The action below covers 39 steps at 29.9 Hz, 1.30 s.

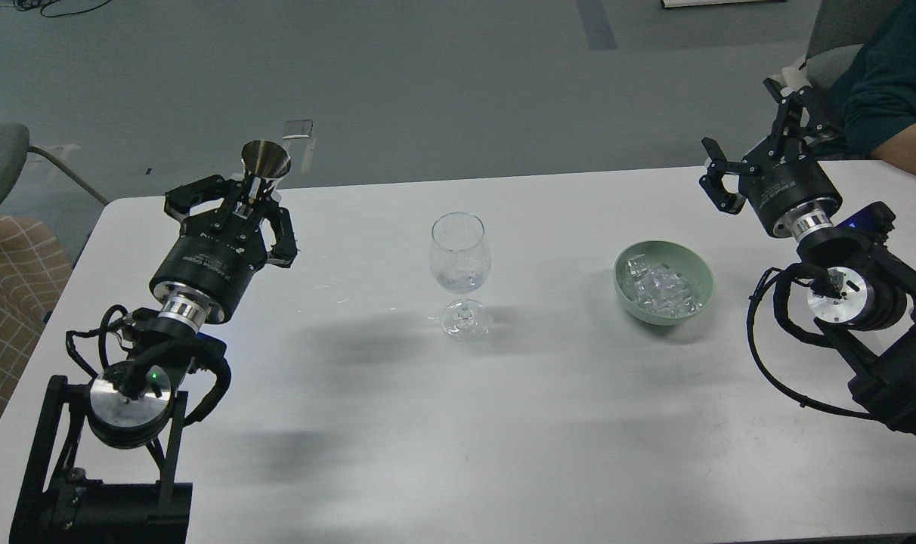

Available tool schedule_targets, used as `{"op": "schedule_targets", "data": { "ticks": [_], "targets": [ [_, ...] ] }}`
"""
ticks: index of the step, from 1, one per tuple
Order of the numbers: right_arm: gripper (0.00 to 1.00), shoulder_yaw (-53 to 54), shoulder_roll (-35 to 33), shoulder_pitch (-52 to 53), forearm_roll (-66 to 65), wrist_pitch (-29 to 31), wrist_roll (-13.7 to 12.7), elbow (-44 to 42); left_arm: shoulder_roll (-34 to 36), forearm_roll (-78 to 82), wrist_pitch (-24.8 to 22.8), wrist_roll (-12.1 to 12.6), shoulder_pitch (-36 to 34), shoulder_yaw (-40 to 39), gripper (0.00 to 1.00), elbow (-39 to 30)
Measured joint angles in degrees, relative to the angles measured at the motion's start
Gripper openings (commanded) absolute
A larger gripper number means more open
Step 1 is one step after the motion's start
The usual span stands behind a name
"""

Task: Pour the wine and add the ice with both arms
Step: 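Carry the jigger back and lower it onto the table with the left gripper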

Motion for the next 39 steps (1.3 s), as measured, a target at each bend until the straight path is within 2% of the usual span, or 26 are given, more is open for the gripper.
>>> {"op": "schedule_targets", "data": {
  "ticks": [2, 4, 7, 11, 17, 27, 39],
  "targets": [
    [1.00, 0.0, 0.1, 0.0, 0.0, 0.0, 0.0, 0.0, 0.0, -1.6, -0.3, -1.7, 0.7, -1.7, 0.09, 2.1],
    [1.00, 0.0, 0.2, 0.0, 0.0, 0.0, 0.0, 0.0, 0.0, -3.3, -0.5, -2.3, 1.0, -3.2, 0.12, 4.3],
    [1.00, 0.0, 0.2, 0.0, -0.4, 0.0, 0.0, 0.0, 0.0, -5.0, -1.7, -2.1, 1.4, -4.1, 0.18, 6.2],
    [1.00, 0.0, 0.6, 0.0, -0.9, 0.0, 0.0, -0.1, 0.0, -6.5, -2.9, -1.7, 1.9, -4.2, 0.20, 9.4],
    [1.00, 0.0, 0.6, 0.0, -1.1, 0.0, 0.0, -0.2, 0.0, -7.1, -3.6, -2.4, 2.0, -4.1, 0.23, 13.0],
    [1.00, -0.1, 0.6, 0.0, -1.2, -0.1, 0.0, -0.3, 0.0, -7.1, -4.7, -3.3, 1.5, -3.9, 0.37, 17.5],
    [1.00, -0.1, 0.6, -0.5, -1.2, -0.1, 0.0, -0.2, 0.0, -6.3, -4.8, -3.2, 1.2, -3.9, 0.39, 19.4]
  ]
}}
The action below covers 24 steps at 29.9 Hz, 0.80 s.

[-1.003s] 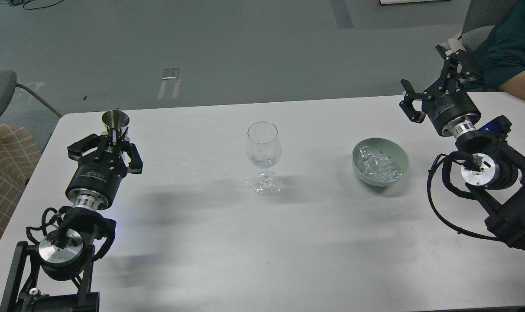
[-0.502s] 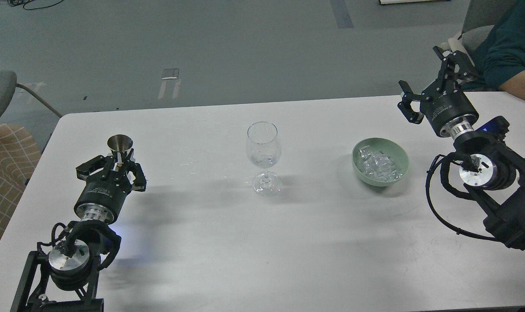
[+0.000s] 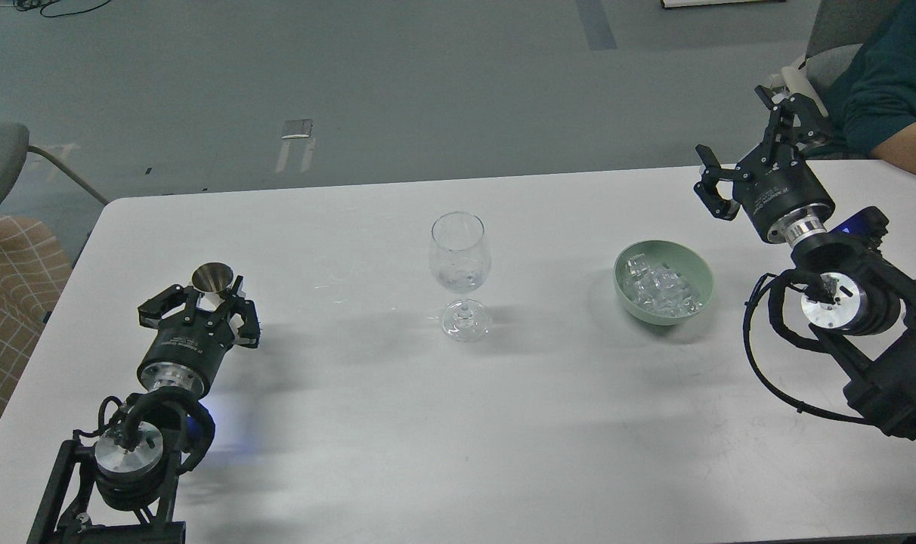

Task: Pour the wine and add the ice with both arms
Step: 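Carry the jigger back and lower it onto the table with the left gripper, then open the left gripper, release the jigger, and raise the left arm away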

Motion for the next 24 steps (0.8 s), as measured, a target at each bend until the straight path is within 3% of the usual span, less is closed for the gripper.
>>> {"op": "schedule_targets", "data": {
  "ticks": [1, 5, 14, 17, 20, 24],
  "targets": [
    [1.00, 0.0, 0.0, 0.0, 0.0, 0.0, 0.0, 0.0, 0.0, 0.1, 0.0, 0.0, 0.0, 0.0, 0.41, 0.0],
    [1.00, 0.0, 0.0, -0.1, 0.0, 0.0, 0.0, 0.1, 0.0, 0.2, 0.0, 0.0, 0.0, 0.0, 0.65, 0.1],
    [1.00, 0.0, 0.0, -0.4, 0.0, 0.0, 0.0, 0.1, 0.0, 0.4, 0.2, 0.0, 0.0, 0.1, 0.66, 1.1],
    [1.00, 0.0, 0.0, -0.4, 0.0, 0.0, 0.0, 0.1, 0.0, 0.4, 0.3, -0.1, 0.0, 0.1, 0.74, 1.1],
    [1.00, 0.0, 0.0, -0.4, 0.0, 0.0, 0.0, 0.1, 0.0, 0.4, 0.4, -0.1, -0.1, 0.1, 0.96, 1.1],
    [1.00, 0.0, 0.0, -0.4, 0.0, 0.0, 0.0, 0.1, 0.0, 0.4, 0.5, -0.1, -0.1, 0.1, 0.98, 1.1]
  ]
}}
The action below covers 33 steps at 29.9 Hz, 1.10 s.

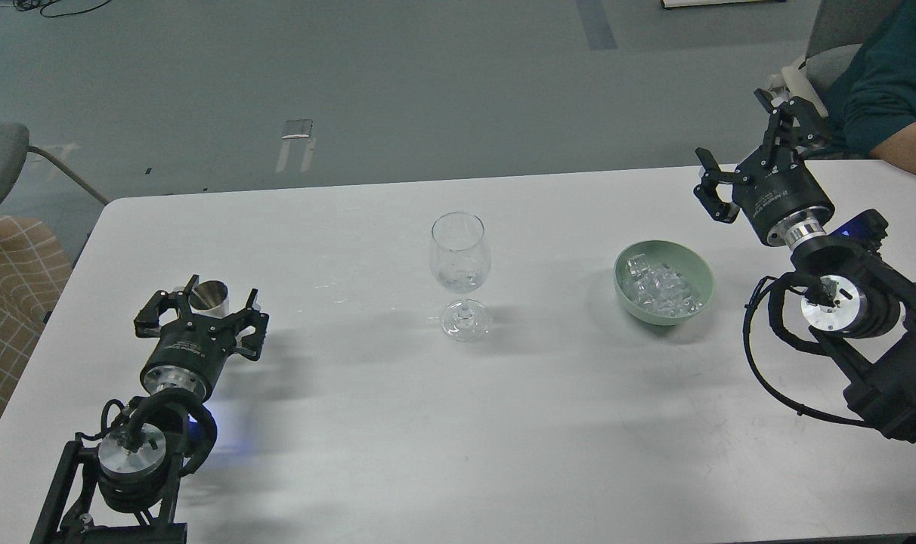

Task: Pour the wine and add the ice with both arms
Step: 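Open the left gripper, release the jigger, and raise the left arm away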

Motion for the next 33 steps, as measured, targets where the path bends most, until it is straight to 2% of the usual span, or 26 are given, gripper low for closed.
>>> {"op": "schedule_targets", "data": {
  "ticks": [11, 24, 33],
  "targets": [
    [1.00, 0.0, -0.1, 0.0, 0.0, 0.0, 0.0, 0.0, 0.0, -0.5, -0.5, 1.2, 1.8, -0.8, 0.98, -0.2],
    [1.00, 0.1, -0.2, 0.0, 0.0, 0.0, 0.0, 0.1, 0.0, -0.8, -3.4, 3.2, 8.7, -1.4, 0.98, -6.8],
    [1.00, 0.1, -0.6, 0.0, 0.0, 0.1, 0.0, 0.3, 0.0, -0.8, -10.4, 5.2, 13.7, -5.3, 0.98, -9.4]
  ]
}}
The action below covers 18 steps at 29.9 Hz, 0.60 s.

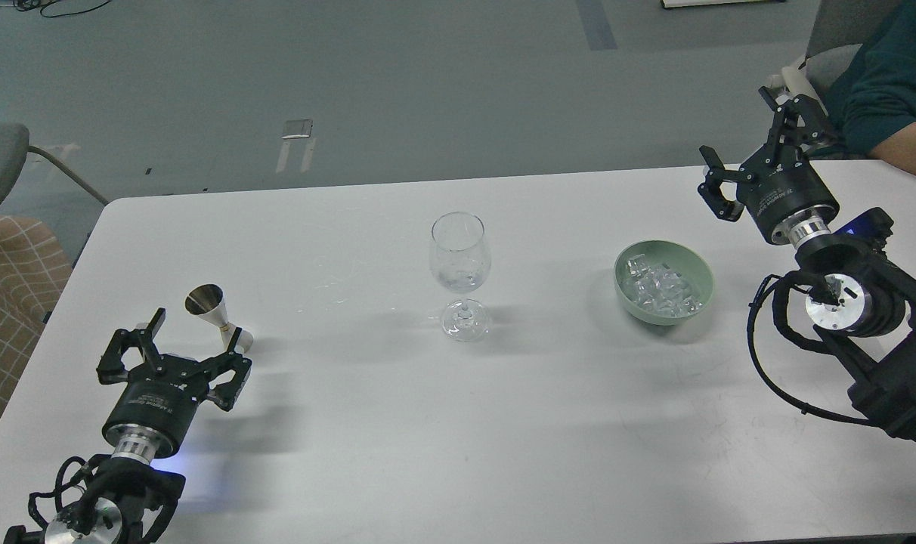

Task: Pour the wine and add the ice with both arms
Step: 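Open the left gripper, release the jigger, and raise the left arm away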

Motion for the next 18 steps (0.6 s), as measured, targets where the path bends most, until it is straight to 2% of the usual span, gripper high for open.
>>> {"op": "schedule_targets", "data": {
  "ticks": [8, 11, 18],
  "targets": [
    [1.00, 0.0, -1.0, -0.5, 0.0, 0.0, 0.0, 2.5, 6.5, 0.2, -4.3, 0.2, 0.3, -4.9, 0.98, 2.2],
    [1.00, 0.0, -3.3, -0.8, -0.1, 0.1, 0.0, 4.2, 11.8, 1.0, -6.8, -0.2, -0.5, -6.5, 0.98, 2.4],
    [1.00, -0.4, -8.6, -0.9, -7.6, 0.3, 0.0, 7.3, 23.2, 8.3, -8.4, -1.6, -7.6, -6.5, 0.98, 2.7]
  ]
}}
